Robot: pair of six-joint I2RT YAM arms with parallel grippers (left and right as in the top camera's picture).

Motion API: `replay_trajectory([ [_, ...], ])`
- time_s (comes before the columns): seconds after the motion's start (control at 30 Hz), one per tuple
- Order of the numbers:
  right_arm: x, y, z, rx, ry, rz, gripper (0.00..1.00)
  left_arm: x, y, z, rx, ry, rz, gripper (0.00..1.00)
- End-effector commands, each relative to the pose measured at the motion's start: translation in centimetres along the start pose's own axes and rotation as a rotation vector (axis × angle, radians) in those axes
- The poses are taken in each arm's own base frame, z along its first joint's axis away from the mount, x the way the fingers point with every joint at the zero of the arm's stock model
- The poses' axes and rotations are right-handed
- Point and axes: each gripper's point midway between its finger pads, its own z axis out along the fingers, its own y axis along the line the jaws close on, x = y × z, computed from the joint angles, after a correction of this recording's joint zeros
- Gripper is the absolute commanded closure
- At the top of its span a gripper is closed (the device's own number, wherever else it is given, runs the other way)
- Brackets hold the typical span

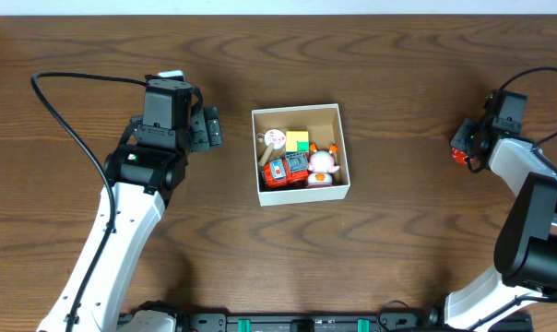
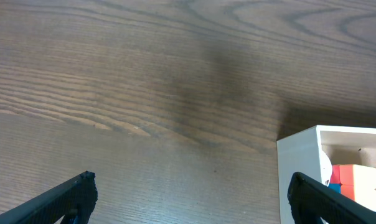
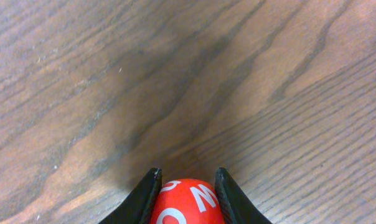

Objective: Pack container
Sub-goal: 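Carry the red ball left over the box and lower it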

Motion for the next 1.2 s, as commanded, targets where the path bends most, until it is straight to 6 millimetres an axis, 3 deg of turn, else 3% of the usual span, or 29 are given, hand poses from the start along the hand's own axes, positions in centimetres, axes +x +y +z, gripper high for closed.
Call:
replay_trajectory([
  [0.0, -0.6, 2.1, -1.8, -0.021, -0.029, -0.035, 0.83, -0.3, 0.3, -0.2, -0.012, -0.012, 0.016, 0.02],
  [0.13, -2.9, 5.9, -6.0, -0.080, -0.116, -0.122, 0.82, -0.3, 0.3, -0.2, -0.012, -0.012, 0.016, 0.02],
  [0.33, -4.0, 15.3, -15.3, -0.263, -0.286, -0.341, 0.83, -0.3, 0.3, -0.2, -0.012, -0.012, 0.016, 0.02],
  [0.43, -2.4, 20.4, -19.8, -0.380, -0.357, -0.453, 0.83, -0.3, 0.3, -0.2, -0.012, -0.012, 0.016, 0.02],
  [0.57, 1.5, 25.6, -23.0, -0.492, -0.380, -0.596, 0.79, -0.3, 0.3, -0.2, -0.012, -0.012, 0.016, 0.02],
  [0.67, 4.2, 28.0, -23.6, -0.495, -0.392, -0.684, 0.81, -0.3, 0.3, -0.2, -0.012, -0.012, 0.016, 0.02],
  [0.83, 6.5, 30.8, -22.6, -0.455, -0.441, -0.792, 0.85, -0.3, 0.3, -0.2, -0.012, -0.012, 0.016, 0.02],
  [1.1, 8.2, 31.8, -18.7, -0.406, -0.397, -0.834, 0.86, -0.3, 0.3, -0.2, -0.012, -0.012, 0.016, 0.02],
  [1.17, 8.7, 31.9, -17.9, -0.397, -0.382, -0.842, 0.79, -0.3, 0.3, -0.2, -0.012, -0.012, 0.016, 0.02],
])
